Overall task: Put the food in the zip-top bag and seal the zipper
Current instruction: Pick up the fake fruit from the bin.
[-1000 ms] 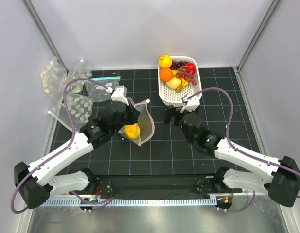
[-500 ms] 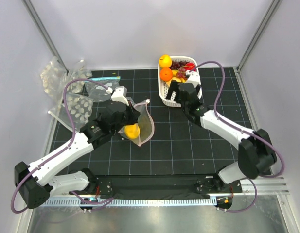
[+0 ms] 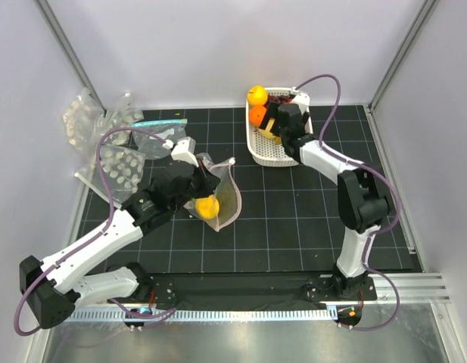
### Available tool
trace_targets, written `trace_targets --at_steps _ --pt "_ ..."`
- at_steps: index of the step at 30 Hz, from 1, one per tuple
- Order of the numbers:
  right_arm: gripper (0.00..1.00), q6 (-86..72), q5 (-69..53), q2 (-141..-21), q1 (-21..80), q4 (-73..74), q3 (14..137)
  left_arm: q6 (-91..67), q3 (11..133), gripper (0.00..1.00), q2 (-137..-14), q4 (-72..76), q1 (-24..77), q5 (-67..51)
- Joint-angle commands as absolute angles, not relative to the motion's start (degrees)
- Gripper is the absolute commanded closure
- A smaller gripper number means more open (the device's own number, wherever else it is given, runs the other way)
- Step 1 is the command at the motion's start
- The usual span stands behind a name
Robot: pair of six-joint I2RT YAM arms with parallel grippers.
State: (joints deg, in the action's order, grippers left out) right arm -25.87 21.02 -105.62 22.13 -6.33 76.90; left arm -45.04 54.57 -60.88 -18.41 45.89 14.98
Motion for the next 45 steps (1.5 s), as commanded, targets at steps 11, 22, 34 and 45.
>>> trace_targets --at_steps 11,22,34,45 --pt "0.00 -24.96 15.99 -124.00 22.06 -11.61 96.23 -44.91 53.88 1.00 -58.01 -14.77 46.05 19.16" --pt "0.03 -23.91 20.56 -131.47 22.06 -9.85 104.93 -44.56 53.96 1.00 -58.36 -14.68 45.97 19.51" --pt "0.44 -23.47 17.84 -130.88 22.15 -7.47 107.06 -44.39 53.88 1.00 -57.92 -14.77 46.05 20.21" --pt "0.47 -19.51 17.75 -111.55 24.78 -7.56 93.10 -43.42 54.05 1.00 -58.62 -14.85 45.97 22.50"
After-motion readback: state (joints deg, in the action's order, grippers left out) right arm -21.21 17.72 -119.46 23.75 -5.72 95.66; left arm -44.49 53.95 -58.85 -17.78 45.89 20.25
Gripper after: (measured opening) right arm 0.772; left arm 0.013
